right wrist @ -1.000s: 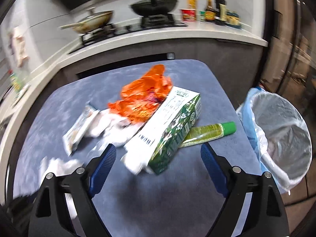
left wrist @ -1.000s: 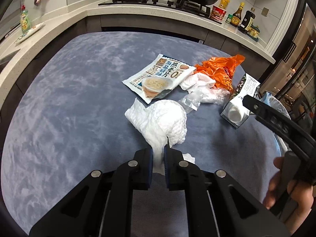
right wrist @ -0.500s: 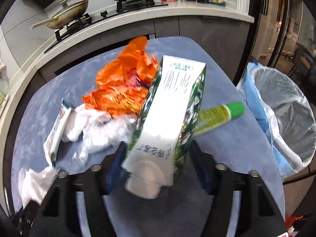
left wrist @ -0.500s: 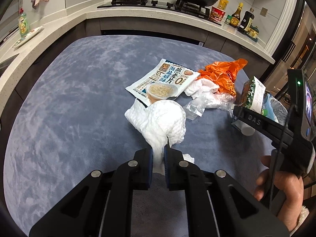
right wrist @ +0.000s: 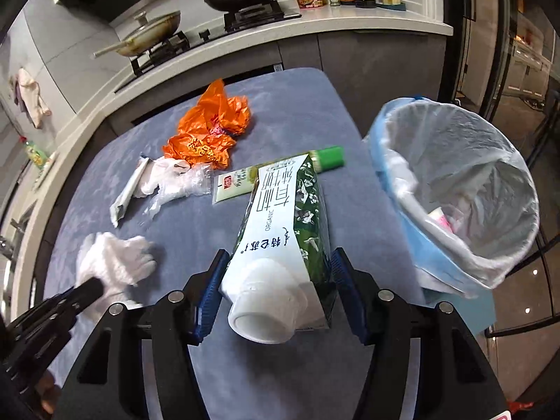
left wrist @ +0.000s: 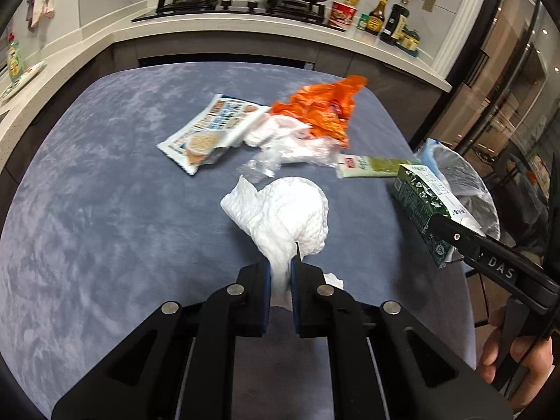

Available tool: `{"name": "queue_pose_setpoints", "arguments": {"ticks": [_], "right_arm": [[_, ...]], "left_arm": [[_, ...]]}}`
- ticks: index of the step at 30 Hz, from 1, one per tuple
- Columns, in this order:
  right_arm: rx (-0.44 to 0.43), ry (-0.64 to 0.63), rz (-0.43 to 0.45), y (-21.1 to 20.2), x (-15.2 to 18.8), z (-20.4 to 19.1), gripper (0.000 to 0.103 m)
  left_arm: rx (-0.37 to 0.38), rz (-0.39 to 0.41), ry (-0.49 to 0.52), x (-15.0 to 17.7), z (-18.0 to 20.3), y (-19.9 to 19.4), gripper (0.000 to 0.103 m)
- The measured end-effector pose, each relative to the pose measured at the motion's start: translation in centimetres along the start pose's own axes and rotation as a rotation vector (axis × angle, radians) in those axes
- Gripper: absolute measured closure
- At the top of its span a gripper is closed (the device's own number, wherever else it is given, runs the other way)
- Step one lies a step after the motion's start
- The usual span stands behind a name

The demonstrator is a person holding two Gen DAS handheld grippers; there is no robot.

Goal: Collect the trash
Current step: 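Carry the tissue and milk carton over the trash bin with both tools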

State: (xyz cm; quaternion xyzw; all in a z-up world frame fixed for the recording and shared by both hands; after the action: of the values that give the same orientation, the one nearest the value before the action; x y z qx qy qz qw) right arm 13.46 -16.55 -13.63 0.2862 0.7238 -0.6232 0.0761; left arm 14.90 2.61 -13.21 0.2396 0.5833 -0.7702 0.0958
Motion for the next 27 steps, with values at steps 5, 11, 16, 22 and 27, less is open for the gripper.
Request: {"name": "queue_pose_setpoints", "arguments": {"ticks": [5, 11, 16, 22, 27], "right_arm": [[-0.017, 0.015, 0.036, -2.7, 0.2, 1.8, 0.052], [-0.038, 0.059, 0.064, -5.0, 0.2, 5.1, 0.052], [-0.06, 0.062, 0.094, -6.5, 0.3, 6.2, 0.052], [-0.041, 0.103, 0.153, -8.6, -0.9, 9.1, 0.052], [0.017, 0.168, 0.172, -9.1, -2.1, 13.9, 0.052]], "left_arm": [[0.053, 0.001, 0.03, 0.0, 3.8, -0.6, 0.094], [0.089, 0.019, 0.077, -0.8, 7.8, -1.5, 0.094], [0.1, 0.022, 0.105, -1.2, 10.2, -1.8, 0.094], [0.129, 0.025, 0.161, -2.5, 13.5, -1.6, 0.094], [0.181, 0.029, 0.215, -4.2, 17.7, -1.1, 0.094]]}}
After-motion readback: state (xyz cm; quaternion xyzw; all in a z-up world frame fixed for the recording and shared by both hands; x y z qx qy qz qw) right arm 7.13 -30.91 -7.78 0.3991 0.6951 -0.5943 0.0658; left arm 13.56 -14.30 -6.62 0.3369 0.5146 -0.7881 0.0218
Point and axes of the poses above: each gripper's, at about its wrist camera, not at the fingertips, and y roughly the way its jaws point, z to its right, x to its underside, the point moved 10 cm from there along y, roughly the way its jaws point, and after that the axes turned 5 degrees about -z, right-handed, at the moved point
